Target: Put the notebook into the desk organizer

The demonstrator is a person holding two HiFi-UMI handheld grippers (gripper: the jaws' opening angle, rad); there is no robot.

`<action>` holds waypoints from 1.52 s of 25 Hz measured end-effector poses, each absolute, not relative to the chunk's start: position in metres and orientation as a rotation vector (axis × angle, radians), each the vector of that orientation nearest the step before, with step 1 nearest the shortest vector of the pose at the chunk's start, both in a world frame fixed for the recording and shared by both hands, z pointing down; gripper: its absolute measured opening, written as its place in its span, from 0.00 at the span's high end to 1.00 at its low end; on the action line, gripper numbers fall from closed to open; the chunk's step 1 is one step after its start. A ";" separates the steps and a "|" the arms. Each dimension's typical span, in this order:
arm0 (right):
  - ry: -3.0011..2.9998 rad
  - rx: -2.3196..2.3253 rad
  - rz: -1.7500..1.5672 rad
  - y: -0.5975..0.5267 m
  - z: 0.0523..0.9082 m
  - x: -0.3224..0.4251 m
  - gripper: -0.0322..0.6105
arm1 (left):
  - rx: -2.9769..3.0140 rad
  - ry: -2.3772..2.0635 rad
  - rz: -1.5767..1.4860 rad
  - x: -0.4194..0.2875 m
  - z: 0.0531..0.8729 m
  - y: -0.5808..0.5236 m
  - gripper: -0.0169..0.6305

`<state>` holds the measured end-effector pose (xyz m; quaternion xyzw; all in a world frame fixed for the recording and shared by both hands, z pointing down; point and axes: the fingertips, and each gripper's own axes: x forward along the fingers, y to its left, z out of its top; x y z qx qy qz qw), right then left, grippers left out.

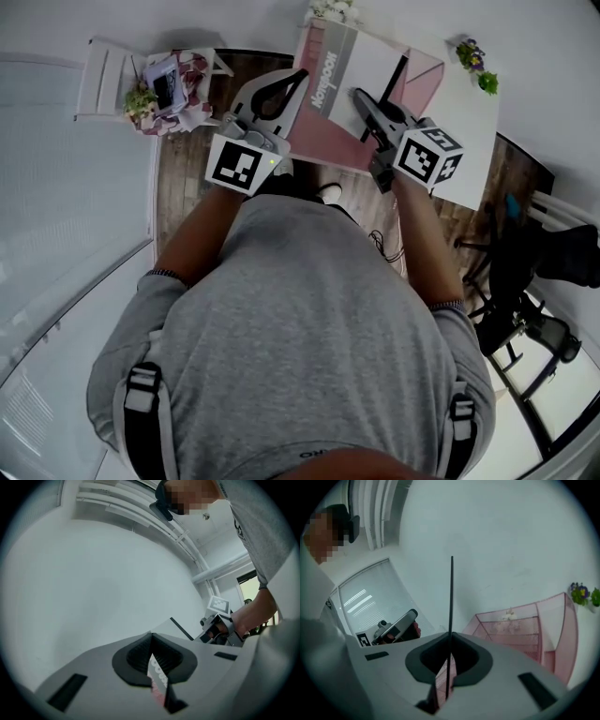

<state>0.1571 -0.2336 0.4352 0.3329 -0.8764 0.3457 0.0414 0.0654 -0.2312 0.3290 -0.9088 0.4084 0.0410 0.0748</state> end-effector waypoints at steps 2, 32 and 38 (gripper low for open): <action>-2.660 0.987 1.130 -0.234 0.441 0.153 0.93 | -2.736 1.217 0.125 0.065 0.331 -0.232 0.95; -2.256 1.073 0.661 -0.260 0.511 0.154 0.81 | -2.798 1.155 0.121 0.068 0.339 -0.251 0.95; -2.182 1.050 0.483 -0.262 0.512 0.153 0.77 | -2.800 1.145 0.119 0.072 0.339 -0.252 0.95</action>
